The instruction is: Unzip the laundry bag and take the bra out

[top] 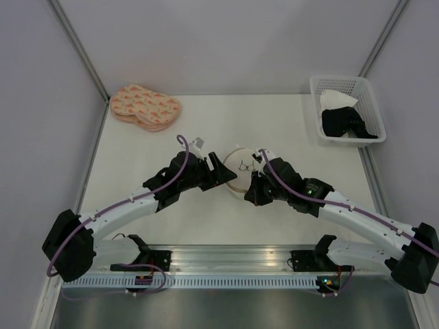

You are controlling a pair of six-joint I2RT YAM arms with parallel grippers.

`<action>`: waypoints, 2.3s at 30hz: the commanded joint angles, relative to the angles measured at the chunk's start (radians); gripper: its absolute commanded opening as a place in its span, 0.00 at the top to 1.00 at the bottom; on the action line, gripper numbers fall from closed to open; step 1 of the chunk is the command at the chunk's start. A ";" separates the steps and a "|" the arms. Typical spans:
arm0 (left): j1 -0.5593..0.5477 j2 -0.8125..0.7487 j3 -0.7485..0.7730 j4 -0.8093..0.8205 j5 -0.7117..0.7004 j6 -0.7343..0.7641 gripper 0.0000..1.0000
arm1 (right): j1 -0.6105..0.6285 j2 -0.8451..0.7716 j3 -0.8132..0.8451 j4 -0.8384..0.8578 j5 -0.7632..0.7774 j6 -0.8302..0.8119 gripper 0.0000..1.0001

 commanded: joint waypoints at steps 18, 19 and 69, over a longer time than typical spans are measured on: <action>-0.062 0.120 -0.003 0.107 -0.056 -0.195 0.98 | -0.001 0.020 -0.001 0.067 -0.066 -0.014 1.00; -0.060 0.120 0.002 0.089 -0.067 -0.187 0.98 | -0.003 0.026 0.003 0.050 -0.052 -0.016 1.00; 0.018 0.089 0.027 0.045 -0.052 -0.001 0.00 | -0.018 0.110 0.022 0.021 -0.004 -0.029 1.00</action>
